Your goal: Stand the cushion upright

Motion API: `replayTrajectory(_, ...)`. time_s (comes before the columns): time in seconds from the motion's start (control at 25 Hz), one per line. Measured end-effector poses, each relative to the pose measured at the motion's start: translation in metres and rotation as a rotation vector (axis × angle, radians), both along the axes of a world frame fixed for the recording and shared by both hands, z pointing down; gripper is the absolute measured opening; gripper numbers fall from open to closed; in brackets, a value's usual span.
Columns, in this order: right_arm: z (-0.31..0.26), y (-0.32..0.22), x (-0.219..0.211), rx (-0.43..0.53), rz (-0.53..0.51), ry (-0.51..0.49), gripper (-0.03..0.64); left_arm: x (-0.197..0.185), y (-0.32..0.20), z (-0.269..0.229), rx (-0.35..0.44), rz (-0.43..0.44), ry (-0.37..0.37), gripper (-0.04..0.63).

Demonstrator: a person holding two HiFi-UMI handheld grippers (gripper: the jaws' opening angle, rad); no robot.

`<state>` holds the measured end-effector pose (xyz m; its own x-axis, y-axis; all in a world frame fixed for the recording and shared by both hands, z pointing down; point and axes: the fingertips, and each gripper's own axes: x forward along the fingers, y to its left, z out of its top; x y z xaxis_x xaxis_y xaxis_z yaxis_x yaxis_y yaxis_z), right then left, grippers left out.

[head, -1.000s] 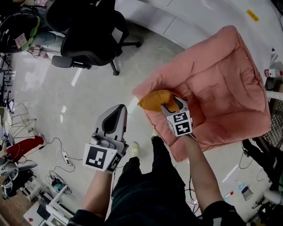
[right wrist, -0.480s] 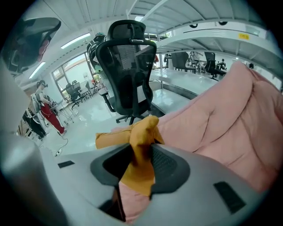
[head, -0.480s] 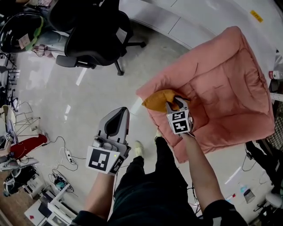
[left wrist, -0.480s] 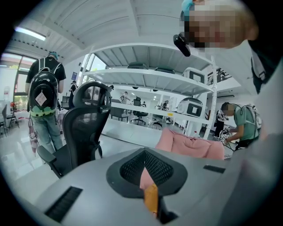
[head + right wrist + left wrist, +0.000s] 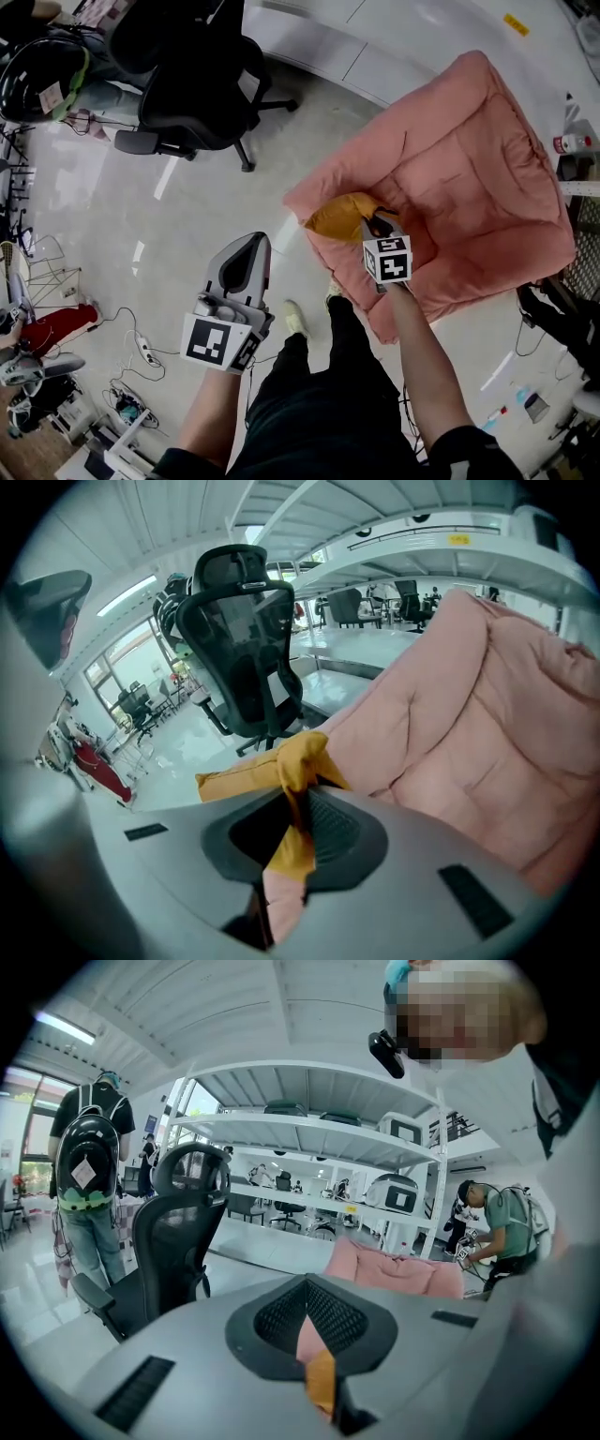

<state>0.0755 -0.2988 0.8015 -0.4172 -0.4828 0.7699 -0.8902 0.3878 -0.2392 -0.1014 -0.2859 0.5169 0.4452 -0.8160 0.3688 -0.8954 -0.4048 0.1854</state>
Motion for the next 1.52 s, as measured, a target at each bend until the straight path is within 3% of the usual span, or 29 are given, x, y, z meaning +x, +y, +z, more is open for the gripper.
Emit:
replayTrajectory(0.32,-0.045,0.015,0.037,0.023,0.193,-0.074,0.046,0.015,0.013,-0.014,0.042,0.086,0.017,0.006)
replayTrajectory(0.8,-0.116,0.035,0.122,0.055,0.585,-0.279,0.044,0.112,0.025,-0.044,0.064,0.32,0.058,0.006)
replayTrajectory(1.12,-0.125,0.029,0.199,0.078,0.85,-0.465,0.044,0.179,0.02,-0.046,0.045,0.418,0.055,0.006)
replayTrajectory(1.52,-0.101,0.005,0.253,0.112,1.063,-0.722,0.043,0.207,0.008,-0.035,-0.01,0.458,0.0,0.006)
